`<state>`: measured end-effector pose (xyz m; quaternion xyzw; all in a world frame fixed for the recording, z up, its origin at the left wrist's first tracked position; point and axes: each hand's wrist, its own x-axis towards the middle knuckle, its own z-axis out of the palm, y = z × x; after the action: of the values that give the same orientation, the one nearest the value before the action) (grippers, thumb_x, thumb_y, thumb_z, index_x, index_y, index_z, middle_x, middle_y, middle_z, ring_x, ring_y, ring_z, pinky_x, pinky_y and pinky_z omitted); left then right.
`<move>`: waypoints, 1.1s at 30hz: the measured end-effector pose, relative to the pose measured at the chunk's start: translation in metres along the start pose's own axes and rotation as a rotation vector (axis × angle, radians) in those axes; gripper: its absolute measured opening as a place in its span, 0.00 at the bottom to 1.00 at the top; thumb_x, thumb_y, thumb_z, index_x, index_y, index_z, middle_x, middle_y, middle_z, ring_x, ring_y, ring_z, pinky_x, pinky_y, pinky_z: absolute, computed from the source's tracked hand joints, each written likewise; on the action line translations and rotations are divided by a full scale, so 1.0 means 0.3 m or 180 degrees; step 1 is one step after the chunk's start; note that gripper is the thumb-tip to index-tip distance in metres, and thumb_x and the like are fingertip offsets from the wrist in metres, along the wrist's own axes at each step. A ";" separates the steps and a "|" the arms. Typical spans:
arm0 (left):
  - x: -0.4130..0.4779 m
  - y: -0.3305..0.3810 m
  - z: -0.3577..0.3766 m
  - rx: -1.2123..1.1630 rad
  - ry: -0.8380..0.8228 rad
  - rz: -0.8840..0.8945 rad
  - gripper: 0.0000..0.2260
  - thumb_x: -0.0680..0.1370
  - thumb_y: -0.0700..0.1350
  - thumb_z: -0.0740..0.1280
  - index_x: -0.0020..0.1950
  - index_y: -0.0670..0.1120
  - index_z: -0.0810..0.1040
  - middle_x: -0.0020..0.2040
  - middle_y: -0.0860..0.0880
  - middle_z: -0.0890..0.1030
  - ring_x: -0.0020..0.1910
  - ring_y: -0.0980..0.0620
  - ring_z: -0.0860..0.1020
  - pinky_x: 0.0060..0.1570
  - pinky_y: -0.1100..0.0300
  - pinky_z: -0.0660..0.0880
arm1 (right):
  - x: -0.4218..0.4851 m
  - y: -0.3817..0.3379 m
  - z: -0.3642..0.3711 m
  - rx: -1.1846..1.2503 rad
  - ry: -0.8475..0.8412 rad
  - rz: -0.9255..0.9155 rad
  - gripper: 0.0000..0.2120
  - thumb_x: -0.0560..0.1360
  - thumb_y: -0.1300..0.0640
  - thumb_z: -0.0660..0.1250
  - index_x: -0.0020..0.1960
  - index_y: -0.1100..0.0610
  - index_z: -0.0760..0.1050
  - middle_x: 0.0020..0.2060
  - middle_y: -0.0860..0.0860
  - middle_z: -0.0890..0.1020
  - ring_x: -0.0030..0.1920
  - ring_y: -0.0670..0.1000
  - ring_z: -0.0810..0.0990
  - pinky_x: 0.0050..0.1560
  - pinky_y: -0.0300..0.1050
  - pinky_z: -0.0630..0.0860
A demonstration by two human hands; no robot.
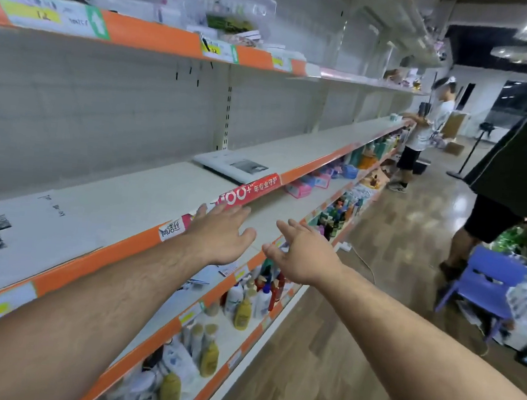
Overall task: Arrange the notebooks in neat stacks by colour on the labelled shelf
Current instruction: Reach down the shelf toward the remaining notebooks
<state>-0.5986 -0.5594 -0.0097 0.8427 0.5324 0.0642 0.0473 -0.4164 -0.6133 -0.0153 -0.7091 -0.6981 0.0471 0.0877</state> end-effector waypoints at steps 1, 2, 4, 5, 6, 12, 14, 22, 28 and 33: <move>0.031 0.020 0.009 -0.0012 0.0011 -0.0052 0.28 0.83 0.60 0.47 0.82 0.53 0.50 0.82 0.53 0.50 0.81 0.50 0.45 0.78 0.42 0.42 | 0.028 0.031 -0.008 -0.0003 -0.0031 -0.0040 0.36 0.79 0.32 0.54 0.81 0.49 0.53 0.80 0.51 0.55 0.80 0.54 0.51 0.77 0.57 0.54; 0.060 0.039 0.018 -0.0032 -0.0009 -0.0092 0.28 0.83 0.60 0.47 0.82 0.53 0.50 0.82 0.53 0.50 0.81 0.50 0.45 0.78 0.43 0.42 | 0.054 0.059 -0.017 0.0009 -0.0081 -0.0066 0.36 0.79 0.33 0.54 0.81 0.49 0.53 0.80 0.51 0.55 0.80 0.55 0.51 0.77 0.57 0.54; 0.111 0.063 0.031 -0.0050 -0.0068 -0.0162 0.28 0.83 0.60 0.47 0.82 0.53 0.50 0.82 0.53 0.51 0.81 0.50 0.45 0.78 0.43 0.42 | 0.110 0.106 -0.030 0.0049 -0.0189 -0.0129 0.36 0.79 0.33 0.54 0.81 0.49 0.52 0.80 0.51 0.54 0.80 0.55 0.51 0.78 0.57 0.54; 0.141 0.066 0.035 -0.0040 -0.0072 -0.0199 0.28 0.83 0.60 0.47 0.82 0.53 0.50 0.82 0.53 0.51 0.81 0.50 0.44 0.78 0.43 0.42 | 0.141 0.125 -0.036 0.0067 -0.0208 -0.0179 0.36 0.80 0.33 0.54 0.81 0.49 0.52 0.80 0.51 0.54 0.80 0.55 0.50 0.78 0.56 0.53; 0.176 0.064 0.035 -0.0024 -0.0065 -0.0239 0.28 0.83 0.61 0.47 0.82 0.53 0.50 0.82 0.53 0.51 0.81 0.51 0.44 0.78 0.43 0.41 | 0.179 0.143 -0.038 0.0083 -0.0201 -0.0231 0.36 0.79 0.33 0.54 0.81 0.49 0.53 0.80 0.51 0.54 0.80 0.54 0.51 0.78 0.55 0.54; 0.411 0.023 0.048 0.0037 -0.0042 -0.0411 0.29 0.82 0.60 0.47 0.82 0.53 0.50 0.82 0.53 0.52 0.81 0.50 0.46 0.77 0.43 0.43 | 0.441 0.220 -0.013 0.0161 -0.0142 -0.0438 0.36 0.79 0.33 0.54 0.81 0.50 0.54 0.80 0.51 0.56 0.79 0.54 0.52 0.77 0.55 0.55; 0.491 0.013 0.038 0.0026 0.0017 -0.0419 0.28 0.82 0.60 0.48 0.81 0.53 0.51 0.82 0.53 0.54 0.81 0.49 0.47 0.77 0.43 0.43 | 0.531 0.243 0.002 0.0191 -0.0126 -0.0498 0.36 0.79 0.33 0.54 0.80 0.50 0.54 0.80 0.51 0.57 0.79 0.54 0.53 0.77 0.56 0.56; 0.716 -0.069 0.038 -0.0086 0.0022 -0.0706 0.27 0.83 0.58 0.50 0.81 0.50 0.54 0.81 0.53 0.56 0.80 0.50 0.51 0.77 0.47 0.51 | 0.833 0.275 0.029 0.0356 -0.0055 -0.0724 0.35 0.80 0.35 0.56 0.79 0.53 0.58 0.78 0.54 0.61 0.79 0.54 0.56 0.76 0.51 0.58; 0.857 -0.120 0.065 -0.0346 0.0050 -0.1077 0.29 0.83 0.59 0.52 0.82 0.51 0.53 0.82 0.52 0.54 0.79 0.50 0.56 0.76 0.54 0.57 | 1.032 0.299 0.032 0.0410 -0.0049 -0.1038 0.31 0.80 0.38 0.59 0.77 0.55 0.63 0.74 0.54 0.69 0.74 0.56 0.64 0.72 0.51 0.63; 0.963 -0.127 0.083 -0.0651 0.0052 -0.1518 0.30 0.83 0.60 0.52 0.82 0.49 0.52 0.80 0.49 0.59 0.77 0.49 0.62 0.74 0.53 0.62 | 1.234 0.328 0.030 0.0564 -0.0106 -0.1341 0.27 0.76 0.37 0.60 0.68 0.53 0.73 0.64 0.51 0.78 0.65 0.57 0.75 0.64 0.53 0.73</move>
<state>-0.5058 -0.2823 -0.0233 0.6836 0.7072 0.1114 0.1417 -0.3138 -0.2443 -0.0223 -0.5364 -0.8252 0.1005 0.1461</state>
